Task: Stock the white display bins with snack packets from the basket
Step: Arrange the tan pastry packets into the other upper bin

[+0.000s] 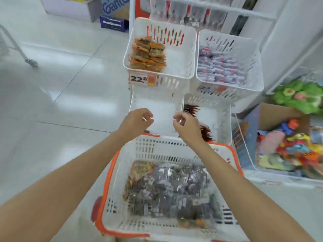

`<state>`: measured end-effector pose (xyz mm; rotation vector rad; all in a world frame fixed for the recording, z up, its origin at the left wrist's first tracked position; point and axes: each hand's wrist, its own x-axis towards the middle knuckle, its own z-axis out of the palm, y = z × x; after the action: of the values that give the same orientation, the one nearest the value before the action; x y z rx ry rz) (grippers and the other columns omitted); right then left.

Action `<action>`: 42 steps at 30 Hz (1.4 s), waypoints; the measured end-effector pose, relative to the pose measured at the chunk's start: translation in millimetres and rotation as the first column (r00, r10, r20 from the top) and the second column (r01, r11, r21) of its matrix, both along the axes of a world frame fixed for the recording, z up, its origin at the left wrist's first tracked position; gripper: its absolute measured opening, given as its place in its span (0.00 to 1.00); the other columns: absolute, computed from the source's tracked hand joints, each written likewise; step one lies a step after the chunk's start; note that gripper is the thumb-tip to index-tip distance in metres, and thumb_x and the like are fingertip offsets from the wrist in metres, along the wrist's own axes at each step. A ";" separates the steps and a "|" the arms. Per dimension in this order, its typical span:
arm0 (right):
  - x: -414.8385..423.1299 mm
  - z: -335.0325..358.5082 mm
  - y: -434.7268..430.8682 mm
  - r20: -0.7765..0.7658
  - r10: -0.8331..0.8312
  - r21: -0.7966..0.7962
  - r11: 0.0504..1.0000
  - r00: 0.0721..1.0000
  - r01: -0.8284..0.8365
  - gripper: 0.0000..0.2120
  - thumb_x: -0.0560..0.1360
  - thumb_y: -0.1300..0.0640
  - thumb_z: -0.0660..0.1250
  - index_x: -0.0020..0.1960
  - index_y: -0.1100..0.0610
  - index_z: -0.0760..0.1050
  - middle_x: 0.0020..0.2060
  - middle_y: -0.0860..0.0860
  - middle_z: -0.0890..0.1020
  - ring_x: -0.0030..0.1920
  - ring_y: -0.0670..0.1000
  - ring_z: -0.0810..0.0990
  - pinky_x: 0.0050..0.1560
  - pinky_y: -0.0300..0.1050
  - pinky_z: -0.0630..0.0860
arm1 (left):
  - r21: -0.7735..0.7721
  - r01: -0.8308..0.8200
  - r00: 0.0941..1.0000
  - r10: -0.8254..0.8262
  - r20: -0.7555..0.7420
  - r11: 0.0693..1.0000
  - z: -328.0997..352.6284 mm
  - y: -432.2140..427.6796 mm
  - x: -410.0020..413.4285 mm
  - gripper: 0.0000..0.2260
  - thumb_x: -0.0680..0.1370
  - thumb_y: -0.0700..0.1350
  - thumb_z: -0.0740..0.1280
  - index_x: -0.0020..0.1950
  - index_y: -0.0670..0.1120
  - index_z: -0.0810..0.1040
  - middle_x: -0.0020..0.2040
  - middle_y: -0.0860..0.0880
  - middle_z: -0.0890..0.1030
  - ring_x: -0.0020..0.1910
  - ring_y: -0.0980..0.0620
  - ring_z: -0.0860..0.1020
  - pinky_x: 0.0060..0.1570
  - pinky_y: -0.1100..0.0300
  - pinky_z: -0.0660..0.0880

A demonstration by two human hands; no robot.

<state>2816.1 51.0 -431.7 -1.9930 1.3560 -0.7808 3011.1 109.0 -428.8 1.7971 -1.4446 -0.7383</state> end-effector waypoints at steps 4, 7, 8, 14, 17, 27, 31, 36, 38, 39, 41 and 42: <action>-61.2 -85.4 56.7 -0.222 0.131 0.333 0.941 0.966 -0.051 0.09 0.77 0.60 0.65 0.57 0.56 0.77 0.51 0.49 0.79 0.46 0.48 0.77 0.48 0.43 0.73 | 0.125 0.039 0.997 -0.030 -0.070 0.991 -70.6 66.5 -28.2 0.04 0.77 0.40 0.69 0.46 0.49 0.78 0.42 0.54 0.79 0.41 0.52 0.78 0.46 0.57 0.79; -92.1 -133.3 80.2 -0.332 0.271 0.544 0.838 0.903 -0.052 0.16 0.79 0.56 0.66 0.66 0.55 0.73 0.61 0.49 0.76 0.59 0.51 0.76 0.56 0.42 0.72 | 0.161 -0.018 0.997 0.030 -0.074 0.987 -100.2 94.7 -35.4 0.03 0.78 0.41 0.68 0.50 0.47 0.78 0.45 0.53 0.79 0.41 0.55 0.78 0.37 0.72 0.74; -100.2 -145.8 84.6 -0.341 0.293 0.583 0.811 0.893 -0.043 0.18 0.79 0.55 0.67 0.67 0.55 0.73 0.63 0.49 0.74 0.62 0.51 0.75 0.59 0.43 0.72 | 0.173 -0.036 0.995 0.051 -0.080 0.984 -107.8 100.1 -35.6 0.03 0.78 0.41 0.68 0.51 0.47 0.78 0.46 0.53 0.79 0.41 0.58 0.77 0.34 0.74 0.72; -166.8 -178.1 106.1 -0.384 0.484 0.763 0.646 0.786 -0.025 0.12 0.75 0.51 0.72 0.54 0.57 0.81 0.50 0.46 0.81 0.54 0.49 0.78 0.55 0.44 0.71 | 0.328 0.050 0.994 -0.016 -0.105 0.944 -139.7 122.0 -39.8 0.06 0.77 0.41 0.69 0.52 0.50 0.78 0.47 0.53 0.80 0.45 0.53 0.78 0.42 0.63 0.74; -193.7 -177.8 115.5 -0.338 0.592 0.860 0.510 0.732 -0.016 0.18 0.72 0.47 0.74 0.59 0.54 0.81 0.53 0.43 0.79 0.56 0.48 0.77 0.62 0.46 0.73 | 0.357 0.061 0.991 -0.013 -0.135 0.932 -146.1 120.4 -46.0 0.07 0.77 0.39 0.69 0.52 0.50 0.78 0.50 0.50 0.80 0.48 0.50 0.78 0.52 0.56 0.76; -178.5 -150.0 106.7 -0.206 0.224 0.534 0.842 0.953 -0.083 0.10 0.80 0.59 0.64 0.57 0.59 0.82 0.49 0.50 0.84 0.47 0.47 0.81 0.52 0.41 0.76 | 0.472 0.353 0.928 -0.240 -0.283 0.808 -137.2 114.5 -125.5 0.22 0.77 0.47 0.70 0.70 0.50 0.72 0.62 0.57 0.75 0.59 0.58 0.73 0.55 0.67 0.69; -141.6 -115.1 105.3 -0.086 0.197 0.425 0.894 0.977 -0.143 0.07 0.79 0.58 0.66 0.54 0.57 0.82 0.40 0.40 0.82 0.40 0.36 0.78 0.43 0.32 0.73 | 0.459 0.452 0.848 -0.209 -0.487 0.765 -140.9 113.3 -153.6 0.20 0.74 0.42 0.73 0.65 0.45 0.76 0.52 0.54 0.83 0.45 0.64 0.81 0.48 0.68 0.77; -142.9 -123.7 108.5 0.041 0.145 0.583 0.800 0.989 -0.142 0.11 0.81 0.56 0.62 0.61 0.57 0.77 0.52 0.44 0.82 0.49 0.42 0.81 0.47 0.34 0.78 | 0.547 0.368 0.848 -0.031 -0.528 0.752 -152.7 104.6 -127.2 0.19 0.74 0.38 0.73 0.64 0.43 0.76 0.57 0.44 0.82 0.50 0.53 0.82 0.43 0.61 0.82; -152.3 -147.7 114.8 -0.095 0.331 0.705 0.688 0.939 -0.171 0.17 0.80 0.51 0.64 0.67 0.56 0.74 0.63 0.49 0.78 0.58 0.46 0.78 0.59 0.42 0.76 | 0.597 0.356 0.819 0.068 -0.570 0.719 -162.7 102.3 -115.9 0.30 0.74 0.39 0.73 0.74 0.41 0.66 0.68 0.40 0.74 0.58 0.48 0.80 0.45 0.60 0.82; -156.6 -162.5 120.3 -0.170 0.453 0.768 0.618 0.875 -0.170 0.19 0.79 0.50 0.65 0.68 0.55 0.74 0.65 0.49 0.77 0.60 0.47 0.76 0.64 0.46 0.73 | 0.606 0.364 0.799 0.097 -0.593 0.707 -165.2 102.1 -113.5 0.34 0.74 0.39 0.73 0.76 0.43 0.62 0.71 0.40 0.69 0.59 0.48 0.78 0.48 0.58 0.82; -160.3 -187.1 136.1 -0.233 0.644 0.878 0.462 0.729 -0.127 0.23 0.77 0.47 0.68 0.68 0.55 0.74 0.66 0.49 0.76 0.63 0.49 0.75 0.69 0.49 0.69 | 0.605 0.369 0.765 0.139 -0.629 0.705 -167.3 103.8 -113.0 0.36 0.75 0.37 0.71 0.79 0.47 0.57 0.75 0.43 0.63 0.63 0.48 0.76 0.54 0.55 0.80; -160.6 -195.3 142.9 -0.246 0.696 0.897 0.427 0.674 -0.113 0.23 0.76 0.47 0.69 0.68 0.55 0.75 0.65 0.48 0.77 0.63 0.50 0.76 0.68 0.48 0.70 | 0.608 0.361 0.754 0.162 -0.636 0.707 -167.7 104.8 -113.5 0.36 0.76 0.37 0.70 0.79 0.48 0.55 0.77 0.45 0.61 0.64 0.49 0.75 0.56 0.55 0.79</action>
<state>2655.5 193.9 -627.0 -1.6219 1.0590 0.7697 2897.7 213.8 -596.5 1.6562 -0.8015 -1.9852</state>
